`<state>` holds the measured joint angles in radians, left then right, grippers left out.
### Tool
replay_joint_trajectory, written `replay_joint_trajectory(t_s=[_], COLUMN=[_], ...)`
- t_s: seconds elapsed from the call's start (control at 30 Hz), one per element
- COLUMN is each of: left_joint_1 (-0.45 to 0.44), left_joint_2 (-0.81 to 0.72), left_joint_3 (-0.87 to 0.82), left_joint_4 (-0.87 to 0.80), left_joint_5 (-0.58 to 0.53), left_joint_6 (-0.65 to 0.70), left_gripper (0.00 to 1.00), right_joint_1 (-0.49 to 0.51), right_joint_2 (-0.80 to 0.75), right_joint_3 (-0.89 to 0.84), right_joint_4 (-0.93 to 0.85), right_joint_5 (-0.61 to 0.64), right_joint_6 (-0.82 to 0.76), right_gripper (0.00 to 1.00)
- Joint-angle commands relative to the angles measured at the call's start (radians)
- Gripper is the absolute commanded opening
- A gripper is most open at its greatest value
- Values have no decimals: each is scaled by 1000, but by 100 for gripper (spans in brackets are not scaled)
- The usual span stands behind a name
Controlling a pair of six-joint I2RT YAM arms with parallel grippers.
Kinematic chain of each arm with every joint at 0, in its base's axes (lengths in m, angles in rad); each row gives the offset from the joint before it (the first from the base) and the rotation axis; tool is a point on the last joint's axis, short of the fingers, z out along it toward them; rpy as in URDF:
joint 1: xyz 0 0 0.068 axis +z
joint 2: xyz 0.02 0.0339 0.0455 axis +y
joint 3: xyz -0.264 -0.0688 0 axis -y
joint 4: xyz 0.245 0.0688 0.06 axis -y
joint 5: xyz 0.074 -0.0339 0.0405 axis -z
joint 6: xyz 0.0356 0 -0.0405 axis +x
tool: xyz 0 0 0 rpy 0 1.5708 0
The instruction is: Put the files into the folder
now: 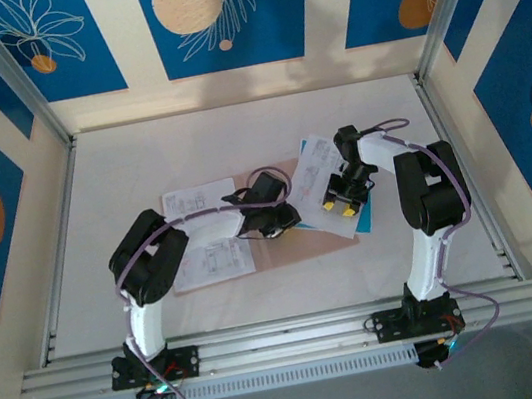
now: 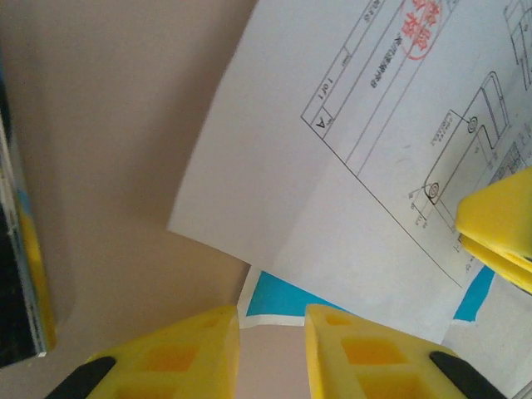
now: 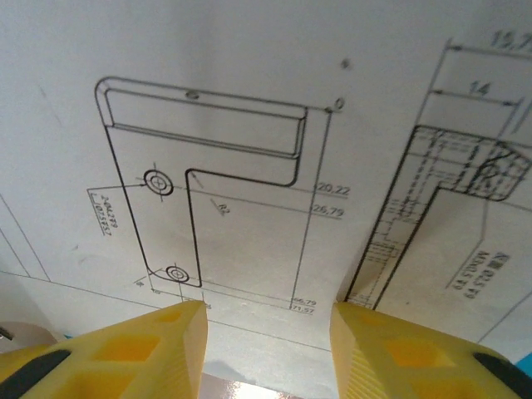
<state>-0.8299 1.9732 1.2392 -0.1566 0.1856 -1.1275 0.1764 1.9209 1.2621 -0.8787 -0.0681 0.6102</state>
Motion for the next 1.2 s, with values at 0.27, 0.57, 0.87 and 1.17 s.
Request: replay_joint_trajectory(t_s=[0.27,0.57,0.87,1.17], left_joint_1=[-9,-9,-9,-8], left_joint_2=[-5,42,45,36], left_joint_3=[24,35,33,27], left_joint_4=[-83,21,45,37], left_joint_5=[-29,8,12,16], left_joint_6=[2,-19,-18,-12], left_gripper=[26,22,11,0], right_joint_1=[0,2,2,1], right_joint_2=[-17,-13,-7,-5], right_joint_3=[0,-2,-1,8], right_joint_4=[-9,-11,-5,-12], right_joint_5=[-24,-27,-30,-19], right_joint_6=[4,0,1,-2], right_gripper=[44,44,44,44])
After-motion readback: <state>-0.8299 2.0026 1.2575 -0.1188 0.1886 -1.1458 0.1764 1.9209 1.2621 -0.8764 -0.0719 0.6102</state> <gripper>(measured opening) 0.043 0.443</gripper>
